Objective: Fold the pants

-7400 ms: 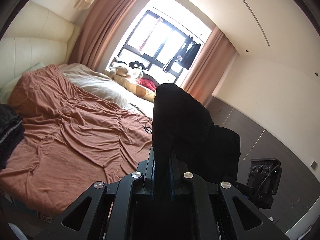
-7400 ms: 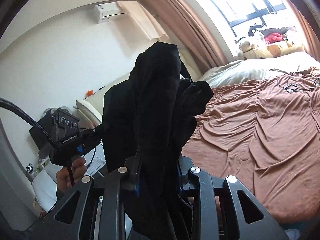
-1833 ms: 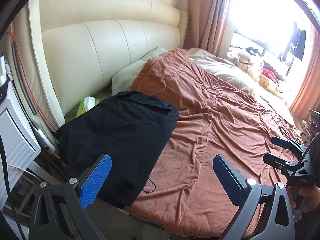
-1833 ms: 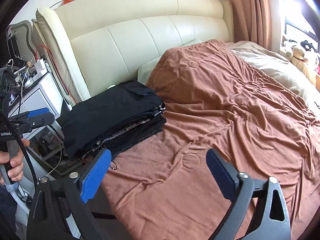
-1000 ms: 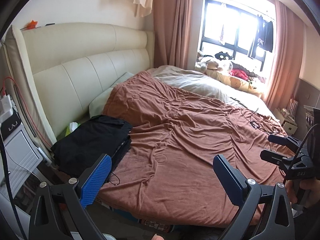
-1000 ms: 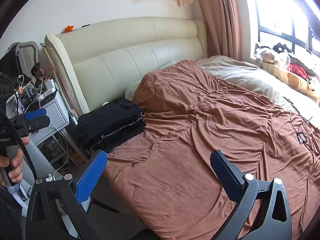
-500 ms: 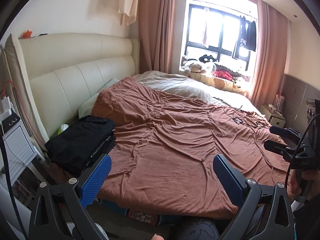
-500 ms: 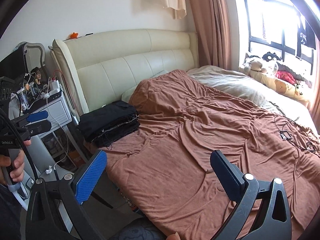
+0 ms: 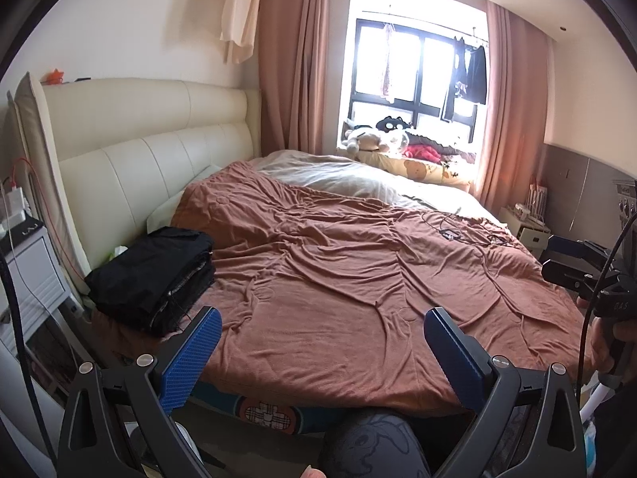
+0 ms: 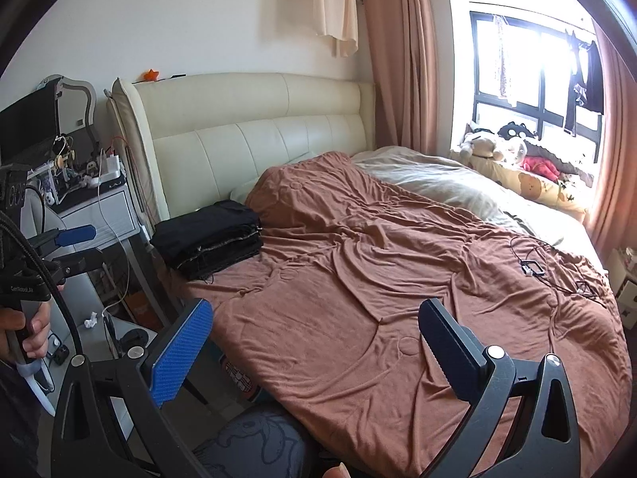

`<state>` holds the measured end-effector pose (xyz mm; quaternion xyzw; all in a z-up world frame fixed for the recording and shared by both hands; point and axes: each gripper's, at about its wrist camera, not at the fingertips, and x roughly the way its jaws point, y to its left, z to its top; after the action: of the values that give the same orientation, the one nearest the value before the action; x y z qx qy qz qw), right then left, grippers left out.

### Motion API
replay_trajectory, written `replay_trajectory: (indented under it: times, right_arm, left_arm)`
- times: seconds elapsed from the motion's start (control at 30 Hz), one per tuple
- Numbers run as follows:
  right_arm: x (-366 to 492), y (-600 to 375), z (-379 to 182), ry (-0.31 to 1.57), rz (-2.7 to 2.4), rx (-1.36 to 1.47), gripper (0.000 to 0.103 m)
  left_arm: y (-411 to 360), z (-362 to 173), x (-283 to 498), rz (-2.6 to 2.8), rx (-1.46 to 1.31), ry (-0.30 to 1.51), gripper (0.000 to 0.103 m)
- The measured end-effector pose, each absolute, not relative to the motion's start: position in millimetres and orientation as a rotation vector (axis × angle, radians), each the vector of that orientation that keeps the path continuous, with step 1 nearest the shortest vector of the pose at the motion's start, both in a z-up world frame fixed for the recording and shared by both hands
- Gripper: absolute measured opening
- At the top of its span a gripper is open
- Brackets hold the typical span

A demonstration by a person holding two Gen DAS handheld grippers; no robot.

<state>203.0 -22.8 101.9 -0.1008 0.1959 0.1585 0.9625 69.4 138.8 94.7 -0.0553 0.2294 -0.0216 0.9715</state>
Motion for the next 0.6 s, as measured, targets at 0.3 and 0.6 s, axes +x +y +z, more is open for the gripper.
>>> replay_trajectory:
  times: [0.3, 0.6]
  right_arm:
    - [161.9, -30.2, 83.1, 0.365, 0.302, -0.214, 0.103]
    - [127.0, -50.4, 61.7, 0.330, 0.283, -0.176, 0.103]
  left_arm:
    - [125.9, 69.8, 33.4, -0.036, -0.119, 0.447, 0.102]
    - [104.0, 51.3, 8.5, -0.026, -0.088, 0.413, 0.102]
